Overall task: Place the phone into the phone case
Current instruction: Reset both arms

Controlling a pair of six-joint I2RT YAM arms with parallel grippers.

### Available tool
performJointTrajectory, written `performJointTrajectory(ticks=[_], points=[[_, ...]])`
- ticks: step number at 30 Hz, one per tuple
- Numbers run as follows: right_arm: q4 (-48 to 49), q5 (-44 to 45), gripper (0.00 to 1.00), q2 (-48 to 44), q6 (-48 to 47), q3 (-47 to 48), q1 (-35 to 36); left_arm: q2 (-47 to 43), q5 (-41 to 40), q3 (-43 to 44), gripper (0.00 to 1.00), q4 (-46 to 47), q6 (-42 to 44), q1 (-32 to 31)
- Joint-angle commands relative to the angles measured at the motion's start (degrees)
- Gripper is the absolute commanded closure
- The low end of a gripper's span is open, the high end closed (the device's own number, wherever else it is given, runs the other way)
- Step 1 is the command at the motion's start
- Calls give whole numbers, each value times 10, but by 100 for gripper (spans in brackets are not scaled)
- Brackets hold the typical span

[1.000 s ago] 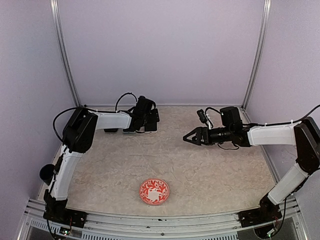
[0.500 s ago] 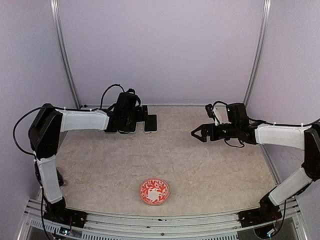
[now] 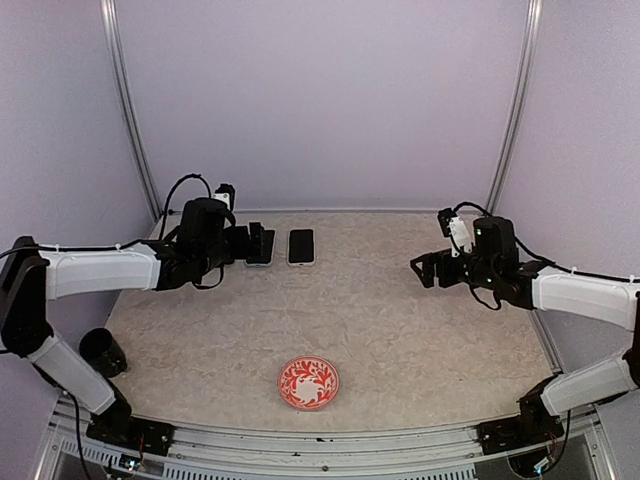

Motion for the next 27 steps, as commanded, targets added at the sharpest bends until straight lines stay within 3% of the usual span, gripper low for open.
performJointTrajectory(ticks=[1,8,13,27], points=[[70,78,0,-45,-40,-44,-7,-71,8,-54,1,34,5,5],[121,121,0,-119,-71,-106,-7,-188,5,-139,1,38,-17,11],[82,144,0,-132,-50,-99,-7,-279,-9,-179,1,25,-21,14],[65,163,0,-224,-62,-149,-7,-417,-15,-205,1,-49,5,33]])
